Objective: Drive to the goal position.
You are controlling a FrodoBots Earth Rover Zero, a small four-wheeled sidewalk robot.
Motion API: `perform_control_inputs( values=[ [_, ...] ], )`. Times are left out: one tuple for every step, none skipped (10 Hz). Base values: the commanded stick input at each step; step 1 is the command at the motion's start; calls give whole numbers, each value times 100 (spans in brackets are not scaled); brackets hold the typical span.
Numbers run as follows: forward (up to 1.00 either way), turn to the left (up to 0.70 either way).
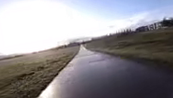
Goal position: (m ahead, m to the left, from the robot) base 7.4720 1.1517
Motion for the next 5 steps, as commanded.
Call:
perform_control_inputs(
  values=[
    [100, 0],
    [100, 0],
    [100, 0],
    [100, 0],
    [100, 0]
  ],
)
